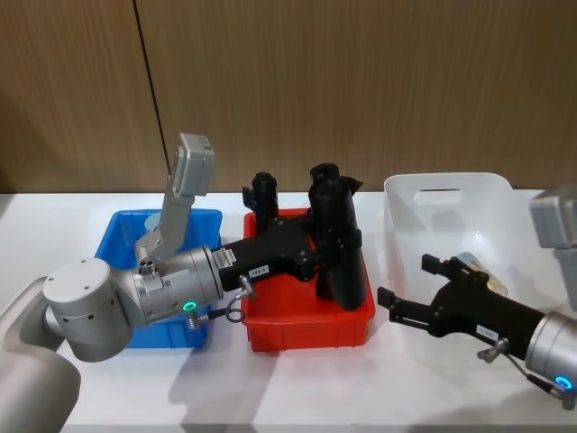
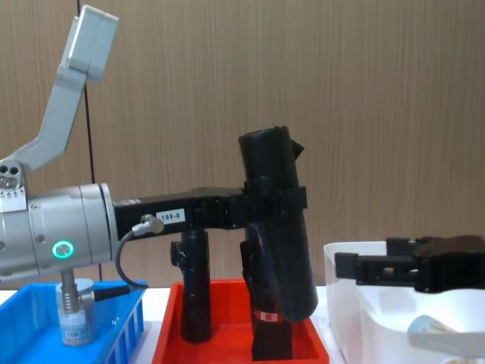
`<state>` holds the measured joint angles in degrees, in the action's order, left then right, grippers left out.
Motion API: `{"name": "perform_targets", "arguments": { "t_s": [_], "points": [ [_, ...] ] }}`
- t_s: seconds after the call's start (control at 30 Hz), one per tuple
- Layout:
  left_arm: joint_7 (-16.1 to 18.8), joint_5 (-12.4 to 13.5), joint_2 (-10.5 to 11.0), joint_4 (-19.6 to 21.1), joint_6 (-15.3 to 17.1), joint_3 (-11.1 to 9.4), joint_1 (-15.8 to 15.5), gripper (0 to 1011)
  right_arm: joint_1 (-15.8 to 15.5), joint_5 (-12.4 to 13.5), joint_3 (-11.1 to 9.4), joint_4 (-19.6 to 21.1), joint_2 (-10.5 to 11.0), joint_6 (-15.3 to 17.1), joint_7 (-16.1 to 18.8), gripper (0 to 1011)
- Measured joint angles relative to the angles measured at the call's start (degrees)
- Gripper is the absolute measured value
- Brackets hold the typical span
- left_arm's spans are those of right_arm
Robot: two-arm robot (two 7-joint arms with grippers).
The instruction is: Pick the cotton swabs from the blue box and place them into the white box.
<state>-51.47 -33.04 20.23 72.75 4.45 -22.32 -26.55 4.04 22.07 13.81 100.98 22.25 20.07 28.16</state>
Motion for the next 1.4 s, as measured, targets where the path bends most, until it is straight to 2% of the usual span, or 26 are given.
{"name": "perform_targets", "arguments": {
  "t_s": [0.2, 0.57, 1.4],
  "points": [
    [0.00, 0.00, 0.00, 0.00, 0.00, 0.00, 0.00, 470, 1.58, -0.93, 0.91, -1.37, -0.99, 1.72, 1.38, 1002],
    [0.00, 0.00, 0.00, 0.00, 0.00, 0.00, 0.00, 470, 3.29, -2.10, 2.41, -2.89, -2.39, 2.90, 3.07, 1001],
    [0.00, 0.00, 0.00, 0.00, 0.01, 0.00, 0.00, 470, 6.28, -1.51, 4.68, -6.07, -5.83, 1.33, 2.05, 1002]
  ]
}}
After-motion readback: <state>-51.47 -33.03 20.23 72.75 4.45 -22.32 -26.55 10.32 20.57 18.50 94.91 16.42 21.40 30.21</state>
